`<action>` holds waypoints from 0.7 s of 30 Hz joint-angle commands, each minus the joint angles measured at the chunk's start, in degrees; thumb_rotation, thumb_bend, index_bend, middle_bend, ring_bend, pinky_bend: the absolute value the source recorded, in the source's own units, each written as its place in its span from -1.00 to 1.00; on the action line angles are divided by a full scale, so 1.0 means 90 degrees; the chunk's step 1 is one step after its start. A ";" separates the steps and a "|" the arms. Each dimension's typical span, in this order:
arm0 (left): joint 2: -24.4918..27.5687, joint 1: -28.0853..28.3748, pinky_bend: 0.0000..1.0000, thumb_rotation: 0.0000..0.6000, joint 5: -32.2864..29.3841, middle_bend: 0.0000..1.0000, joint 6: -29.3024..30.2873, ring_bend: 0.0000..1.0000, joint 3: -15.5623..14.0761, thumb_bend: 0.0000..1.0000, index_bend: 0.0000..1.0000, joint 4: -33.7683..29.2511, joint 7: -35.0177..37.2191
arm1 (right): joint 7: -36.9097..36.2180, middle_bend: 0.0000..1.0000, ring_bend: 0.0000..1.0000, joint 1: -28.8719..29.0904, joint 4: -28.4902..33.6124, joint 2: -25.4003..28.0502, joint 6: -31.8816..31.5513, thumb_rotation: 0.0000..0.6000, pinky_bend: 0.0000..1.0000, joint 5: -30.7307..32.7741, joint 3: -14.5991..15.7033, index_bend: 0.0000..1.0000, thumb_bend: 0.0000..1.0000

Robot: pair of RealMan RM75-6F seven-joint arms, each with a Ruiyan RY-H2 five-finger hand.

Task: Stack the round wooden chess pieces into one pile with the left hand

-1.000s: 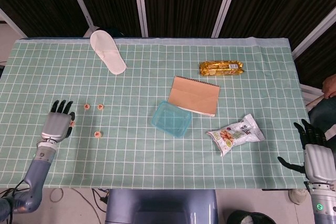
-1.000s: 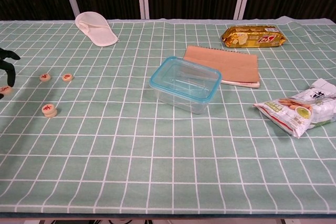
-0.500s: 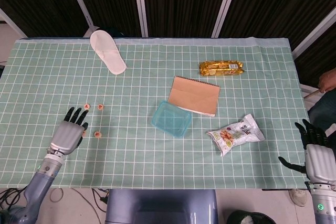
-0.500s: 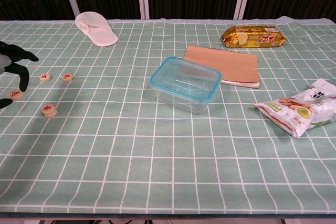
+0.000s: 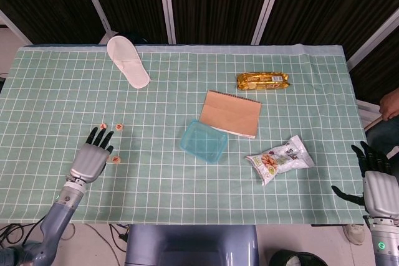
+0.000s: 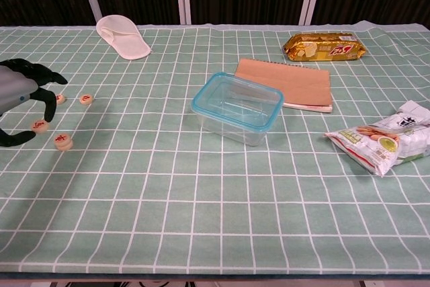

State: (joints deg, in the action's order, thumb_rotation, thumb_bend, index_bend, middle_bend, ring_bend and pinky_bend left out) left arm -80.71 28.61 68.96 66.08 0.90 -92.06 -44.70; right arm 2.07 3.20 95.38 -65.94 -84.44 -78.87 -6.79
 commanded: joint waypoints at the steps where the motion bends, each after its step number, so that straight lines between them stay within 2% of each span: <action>1: -0.0090 0.0042 -0.86 1.00 -0.0073 -0.83 -0.0037 -1.00 0.0012 -0.28 -0.05 0.0074 -0.0119 | -0.0003 -1.00 -0.87 -0.0001 0.0001 0.0001 0.0001 1.00 -1.00 0.0005 -0.0001 -0.78 -0.59; 21: -0.0425 0.0185 -0.86 1.00 -0.0246 -0.83 -0.0114 -1.00 0.0030 -0.28 -0.08 0.0301 -0.0340 | -0.0014 -1.00 -0.87 0.0000 0.0007 0.0019 0.0021 1.00 -1.00 0.0051 -0.0017 -0.78 -0.59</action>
State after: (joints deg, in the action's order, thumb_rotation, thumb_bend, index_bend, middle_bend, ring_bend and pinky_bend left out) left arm -84.53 30.27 66.75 65.06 1.17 -89.35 -47.76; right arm 1.95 3.20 95.45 -65.77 -84.25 -78.41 -6.95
